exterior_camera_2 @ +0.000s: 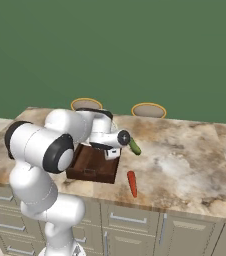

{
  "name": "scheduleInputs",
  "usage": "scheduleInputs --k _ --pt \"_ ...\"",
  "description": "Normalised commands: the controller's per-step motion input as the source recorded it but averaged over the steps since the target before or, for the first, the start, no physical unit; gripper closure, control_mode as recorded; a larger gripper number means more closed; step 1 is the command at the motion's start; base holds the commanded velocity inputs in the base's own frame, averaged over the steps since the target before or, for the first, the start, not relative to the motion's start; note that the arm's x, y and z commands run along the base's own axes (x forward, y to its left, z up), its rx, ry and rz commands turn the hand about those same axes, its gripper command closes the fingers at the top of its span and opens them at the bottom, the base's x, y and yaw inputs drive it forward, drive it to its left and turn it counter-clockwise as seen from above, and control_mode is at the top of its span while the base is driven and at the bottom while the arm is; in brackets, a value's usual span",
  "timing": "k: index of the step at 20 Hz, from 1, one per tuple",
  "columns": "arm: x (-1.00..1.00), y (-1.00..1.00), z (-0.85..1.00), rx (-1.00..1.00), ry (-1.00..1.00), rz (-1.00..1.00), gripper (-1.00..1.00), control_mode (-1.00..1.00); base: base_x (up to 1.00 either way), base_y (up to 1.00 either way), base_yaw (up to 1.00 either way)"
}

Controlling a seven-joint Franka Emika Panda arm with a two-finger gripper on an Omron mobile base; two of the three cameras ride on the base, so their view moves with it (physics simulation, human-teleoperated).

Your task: Place the two vegetables and bowl onto the tray for setting up a vegetable dip station.

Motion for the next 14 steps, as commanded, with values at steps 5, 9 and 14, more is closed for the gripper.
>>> scheduleInputs --k 5,9,14 --pt "0.02 -0.05 0.22 0.0 0.0 0.0 -1.0 -1.0 0.0 0.0 0.0" --pt "0.0 -0.21 0.32 -0.01 0.0 0.0 -1.0 -1.0 0.0 0.0 0.0" --pt "-0.03 -0.23 0.26 -0.03 0.0 0.0 -1.0 -1.0 0.0 0.0 0.0"
